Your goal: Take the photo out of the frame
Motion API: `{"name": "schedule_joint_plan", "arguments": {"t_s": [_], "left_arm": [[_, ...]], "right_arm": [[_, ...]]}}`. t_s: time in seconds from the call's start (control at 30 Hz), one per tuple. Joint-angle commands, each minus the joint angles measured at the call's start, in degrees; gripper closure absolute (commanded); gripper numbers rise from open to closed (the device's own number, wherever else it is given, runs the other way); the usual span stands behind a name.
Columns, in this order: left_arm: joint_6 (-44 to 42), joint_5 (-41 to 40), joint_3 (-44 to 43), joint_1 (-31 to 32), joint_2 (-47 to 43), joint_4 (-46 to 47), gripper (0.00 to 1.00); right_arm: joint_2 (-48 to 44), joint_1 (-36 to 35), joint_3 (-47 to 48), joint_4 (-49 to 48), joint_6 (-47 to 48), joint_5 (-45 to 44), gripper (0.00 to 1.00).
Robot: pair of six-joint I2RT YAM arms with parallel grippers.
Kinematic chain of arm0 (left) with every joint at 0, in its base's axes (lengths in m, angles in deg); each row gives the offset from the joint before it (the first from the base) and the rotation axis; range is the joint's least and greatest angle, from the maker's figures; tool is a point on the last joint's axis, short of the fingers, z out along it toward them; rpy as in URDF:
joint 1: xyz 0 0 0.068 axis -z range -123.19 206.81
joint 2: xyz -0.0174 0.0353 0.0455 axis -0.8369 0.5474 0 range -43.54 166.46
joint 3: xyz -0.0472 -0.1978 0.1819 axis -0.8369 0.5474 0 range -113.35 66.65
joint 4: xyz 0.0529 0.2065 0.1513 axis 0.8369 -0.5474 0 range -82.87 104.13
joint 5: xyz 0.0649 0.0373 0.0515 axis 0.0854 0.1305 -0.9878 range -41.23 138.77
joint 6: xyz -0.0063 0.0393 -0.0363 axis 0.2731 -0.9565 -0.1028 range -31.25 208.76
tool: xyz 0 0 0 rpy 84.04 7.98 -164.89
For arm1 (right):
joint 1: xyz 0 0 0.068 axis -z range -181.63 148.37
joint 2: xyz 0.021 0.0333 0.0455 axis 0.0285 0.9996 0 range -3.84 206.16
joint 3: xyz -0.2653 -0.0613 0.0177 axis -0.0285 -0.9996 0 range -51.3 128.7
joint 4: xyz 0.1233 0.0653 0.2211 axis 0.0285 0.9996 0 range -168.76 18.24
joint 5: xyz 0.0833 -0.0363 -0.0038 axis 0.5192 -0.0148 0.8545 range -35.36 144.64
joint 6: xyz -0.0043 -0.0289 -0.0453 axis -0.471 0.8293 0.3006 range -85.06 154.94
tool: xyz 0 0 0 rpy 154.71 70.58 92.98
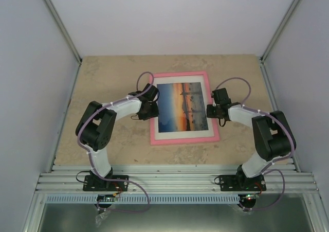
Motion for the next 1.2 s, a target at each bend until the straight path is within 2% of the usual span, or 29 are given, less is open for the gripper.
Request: {"name": "schedule_joint_plan", "arguments": {"t_s": [0.0, 0.13, 0.33, 0.73, 1.17], "left_arm": [[-1.0, 0.8, -0.9, 2.1, 2.4, -2.8, 0.68], [-1.1, 0.5, -1.1, 2.5, 3.1, -2.8, 0.68], [-1.4, -0.6, -2.0, 3.1, 3.6, -3.8, 0.7], [-1.7, -6.0, -5.1, 3.9, 0.0, -7.3, 0.85], [-1.3, -9.9, -6.0, 3.9, -5.6, -8.4, 0.88]], "right_arm": [[-3.2, 1.6, -3.9, 3.1, -4.0, -1.7, 0.84], [-6.0, 2.0, -5.6, 2.0, -4.1, -1.2, 0.85], [-8.0, 2.0, -6.3, 0.7, -4.0, -0.5, 0.92], [-11.2, 2.0, -6.1, 0.8, -3.2, -0.4, 0.95], [-15.6, 2.0, -6.7, 1.1, -2.8, -0.6, 0.98]]}}
